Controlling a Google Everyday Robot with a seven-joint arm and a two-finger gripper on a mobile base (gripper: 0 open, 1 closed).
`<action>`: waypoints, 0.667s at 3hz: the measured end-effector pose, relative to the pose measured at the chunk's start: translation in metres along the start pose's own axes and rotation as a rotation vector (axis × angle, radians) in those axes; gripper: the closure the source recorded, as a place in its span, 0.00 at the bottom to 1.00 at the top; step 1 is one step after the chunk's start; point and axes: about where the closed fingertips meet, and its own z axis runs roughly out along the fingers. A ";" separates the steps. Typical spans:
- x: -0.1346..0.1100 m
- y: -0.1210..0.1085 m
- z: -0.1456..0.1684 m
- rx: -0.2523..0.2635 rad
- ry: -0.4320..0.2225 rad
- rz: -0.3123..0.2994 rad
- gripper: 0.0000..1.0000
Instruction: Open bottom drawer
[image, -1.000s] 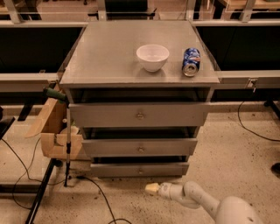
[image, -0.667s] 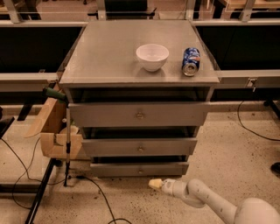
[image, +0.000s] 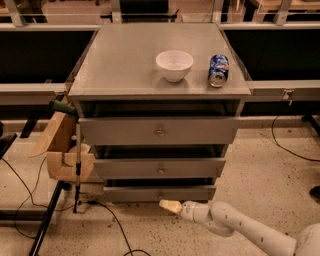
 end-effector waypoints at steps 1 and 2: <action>-0.004 0.021 -0.006 0.035 -0.004 -0.058 0.00; -0.027 0.024 -0.007 0.101 -0.067 0.041 0.00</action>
Offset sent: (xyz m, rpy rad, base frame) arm 0.0500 -0.0207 0.0426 -0.0433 0.1582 -0.3577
